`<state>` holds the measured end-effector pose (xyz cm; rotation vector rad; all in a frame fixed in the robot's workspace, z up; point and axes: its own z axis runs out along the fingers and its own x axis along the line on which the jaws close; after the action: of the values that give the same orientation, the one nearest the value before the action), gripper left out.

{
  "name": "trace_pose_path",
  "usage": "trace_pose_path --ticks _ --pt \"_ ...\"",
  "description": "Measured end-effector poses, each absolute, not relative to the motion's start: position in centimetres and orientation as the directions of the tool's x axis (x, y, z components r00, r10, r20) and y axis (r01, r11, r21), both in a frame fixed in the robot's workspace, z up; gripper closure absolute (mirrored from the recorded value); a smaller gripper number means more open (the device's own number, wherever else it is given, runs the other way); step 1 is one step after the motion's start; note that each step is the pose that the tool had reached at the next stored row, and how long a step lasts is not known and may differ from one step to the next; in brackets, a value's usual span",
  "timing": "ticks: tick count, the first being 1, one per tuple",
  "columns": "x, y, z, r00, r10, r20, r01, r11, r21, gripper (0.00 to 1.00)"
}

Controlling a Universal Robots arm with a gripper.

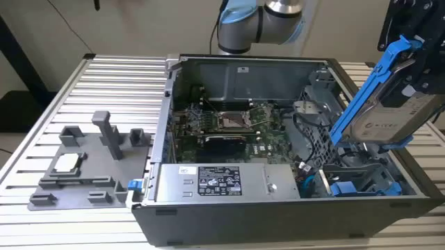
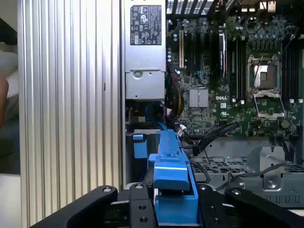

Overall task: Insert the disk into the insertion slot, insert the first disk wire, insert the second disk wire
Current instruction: 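Insert the disk into the insertion slot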

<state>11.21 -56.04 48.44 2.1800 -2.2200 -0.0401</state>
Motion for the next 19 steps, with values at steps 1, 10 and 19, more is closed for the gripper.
trace_pose_path --ticks 1,10,19 --pt "11.21 -56.04 48.44 -0.018 -1.0 0.003 -0.999 0.018 0.039 0.67" --pt "11.21 -56.04 48.21 -0.018 -1.0 0.003 -0.999 0.018 0.038 0.67" --pt "11.22 -56.14 47.5 -0.018 -1.0 0.003 -0.999 0.018 0.035 0.67"
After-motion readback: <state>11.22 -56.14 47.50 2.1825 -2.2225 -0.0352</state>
